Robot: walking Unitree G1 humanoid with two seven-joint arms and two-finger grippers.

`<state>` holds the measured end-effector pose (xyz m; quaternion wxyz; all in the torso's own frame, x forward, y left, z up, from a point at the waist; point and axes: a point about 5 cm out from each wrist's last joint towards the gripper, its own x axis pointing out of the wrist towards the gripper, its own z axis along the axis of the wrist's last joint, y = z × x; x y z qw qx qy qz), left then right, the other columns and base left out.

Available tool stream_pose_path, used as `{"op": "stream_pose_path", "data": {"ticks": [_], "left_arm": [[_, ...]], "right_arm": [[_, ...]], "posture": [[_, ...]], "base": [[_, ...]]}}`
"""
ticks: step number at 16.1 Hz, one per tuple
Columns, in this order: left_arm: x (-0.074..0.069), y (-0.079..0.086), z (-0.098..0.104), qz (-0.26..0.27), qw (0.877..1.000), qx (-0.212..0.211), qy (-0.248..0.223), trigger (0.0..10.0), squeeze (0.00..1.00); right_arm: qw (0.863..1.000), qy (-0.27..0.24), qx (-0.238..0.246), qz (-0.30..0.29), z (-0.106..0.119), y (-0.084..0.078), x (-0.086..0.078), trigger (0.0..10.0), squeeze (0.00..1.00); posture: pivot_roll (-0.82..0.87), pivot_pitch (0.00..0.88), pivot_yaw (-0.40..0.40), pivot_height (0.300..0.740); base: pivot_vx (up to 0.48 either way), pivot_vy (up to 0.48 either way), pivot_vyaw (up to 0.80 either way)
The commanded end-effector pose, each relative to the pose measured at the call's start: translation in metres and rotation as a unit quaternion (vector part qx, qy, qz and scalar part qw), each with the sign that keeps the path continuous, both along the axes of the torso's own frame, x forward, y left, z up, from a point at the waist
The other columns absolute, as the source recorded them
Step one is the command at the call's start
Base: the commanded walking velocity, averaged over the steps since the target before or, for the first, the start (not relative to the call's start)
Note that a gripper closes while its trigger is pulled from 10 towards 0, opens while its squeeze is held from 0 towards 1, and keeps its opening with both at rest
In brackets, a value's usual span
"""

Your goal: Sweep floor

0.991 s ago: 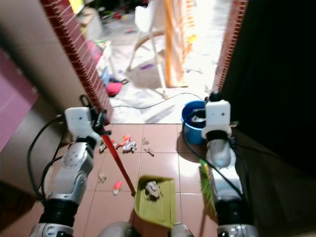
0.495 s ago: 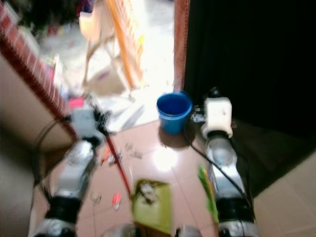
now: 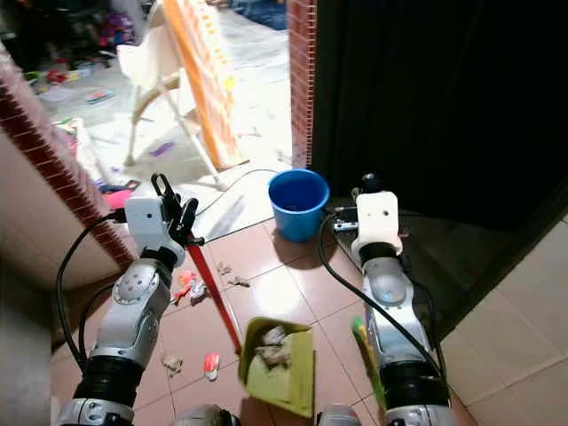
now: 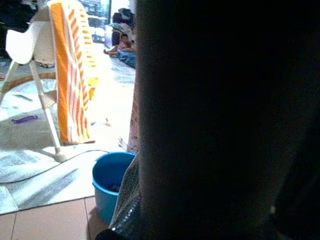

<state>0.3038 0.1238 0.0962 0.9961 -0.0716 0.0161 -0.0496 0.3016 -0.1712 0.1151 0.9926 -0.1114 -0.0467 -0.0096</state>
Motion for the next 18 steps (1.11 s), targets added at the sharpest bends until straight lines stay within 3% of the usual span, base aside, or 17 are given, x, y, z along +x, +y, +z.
{"op": "stream_pose_path", "data": {"ticks": [1,5,8,13,16,18], "left_arm": [[0.008,-0.003,0.018,0.007,0.999,-0.016,-0.042,10.0,0.0],[-0.002,0.007,0.011,0.059,0.997,-0.02,-0.037,10.0,0.0],[-0.005,0.008,0.014,0.048,0.997,-0.017,-0.05,10.0,0.0],[0.017,0.017,0.065,0.074,0.988,-0.02,-0.13,10.0,0.0],[0.023,0.019,0.089,0.083,0.983,-0.027,-0.163,10.0,0.0],[0.024,0.025,0.104,0.103,0.975,0.003,-0.195,10.0,0.0]], "right_arm": [[0.999,-0.025,-0.001,0.022,0.013,0.006,0.006,10.0,0.0],[0.996,-0.025,-0.014,0.079,0.016,0.026,0.015,10.0,0.0],[0.997,-0.038,-0.01,0.064,0.024,0.023,0.022,10.0,0.0],[0.998,-0.035,-0.015,0.044,0.015,0.009,0.008,10.0,0.0],[0.998,-0.036,-0.019,0.04,0.014,0.005,0.008,10.0,0.0],[0.998,-0.032,-0.021,0.039,0.012,0.004,0.008,10.0,0.0]], "posture": [[-0.07,0.0,0.03,0.74],[-0.02,0.0,-0.021,0.74],[-0.03,0.0,0.011,0.74],[-0.07,0.0,0.058,0.74],[-0.08,0.0,0.068,0.74],[-0.07,0.0,0.067,0.74]], "base": [[0.0,0.0,0.0],[0.0,0.0,0.0],[0.0,0.0,0.0],[0.347,0.0,0.0],[0.379,0.0,0.0],[0.405,0.0,0.0]]}}
